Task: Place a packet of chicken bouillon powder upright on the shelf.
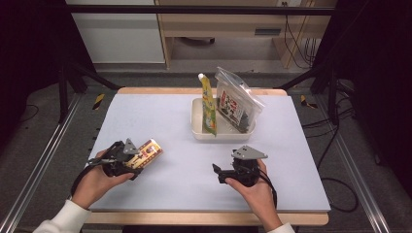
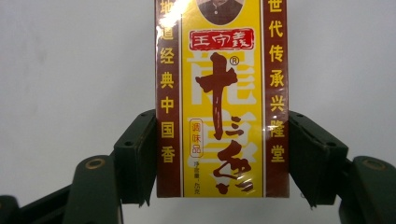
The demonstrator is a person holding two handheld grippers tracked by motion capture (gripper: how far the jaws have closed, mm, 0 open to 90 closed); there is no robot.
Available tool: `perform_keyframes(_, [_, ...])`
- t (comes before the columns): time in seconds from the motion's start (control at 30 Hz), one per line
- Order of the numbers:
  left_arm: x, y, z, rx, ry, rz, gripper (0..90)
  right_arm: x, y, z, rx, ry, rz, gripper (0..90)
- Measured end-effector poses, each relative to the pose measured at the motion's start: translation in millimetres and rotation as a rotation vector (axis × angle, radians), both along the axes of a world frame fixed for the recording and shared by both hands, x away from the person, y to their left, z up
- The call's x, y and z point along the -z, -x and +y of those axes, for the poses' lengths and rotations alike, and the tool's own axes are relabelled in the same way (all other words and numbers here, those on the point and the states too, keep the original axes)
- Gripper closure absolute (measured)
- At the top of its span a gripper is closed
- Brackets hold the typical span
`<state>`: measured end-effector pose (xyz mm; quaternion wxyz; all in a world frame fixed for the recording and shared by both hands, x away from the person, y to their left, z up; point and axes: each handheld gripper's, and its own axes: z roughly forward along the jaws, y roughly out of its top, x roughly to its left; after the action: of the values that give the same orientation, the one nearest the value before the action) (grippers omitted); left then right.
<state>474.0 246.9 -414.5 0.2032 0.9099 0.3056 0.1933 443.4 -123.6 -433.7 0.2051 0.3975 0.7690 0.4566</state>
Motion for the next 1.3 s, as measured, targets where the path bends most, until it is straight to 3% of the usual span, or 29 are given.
perform_keyframes(0.27, [-3.3,-6.8,-49.4,0.113,0.072,-0.066,32.4,-6.4,-7.8,1.0,-0.020,-0.002,0.020,15.8])
perform_keyframes(0.47, [-5.4,-3.8,-70.4,0.173,0.096,-0.136,32.4,-10.4,-13.3,-0.1,-0.040,-0.001,0.052,21.9])
perform_keyframes(0.7, [-8.2,2.1,-79.6,0.212,0.111,-0.189,32.3,-23.2,-14.0,5.1,-0.079,0.004,0.065,27.6])
perform_keyframes(1.0, [-16.8,9.5,-82.8,0.229,0.142,-0.283,32.3,-46.3,-16.6,7.6,-0.118,-0.062,0.070,32.3])
perform_keyframes(1.3, [-20.9,14.8,-88.9,0.249,0.152,-0.329,32.3,-60.4,-16.7,13.2,-0.146,-0.074,0.065,34.1])
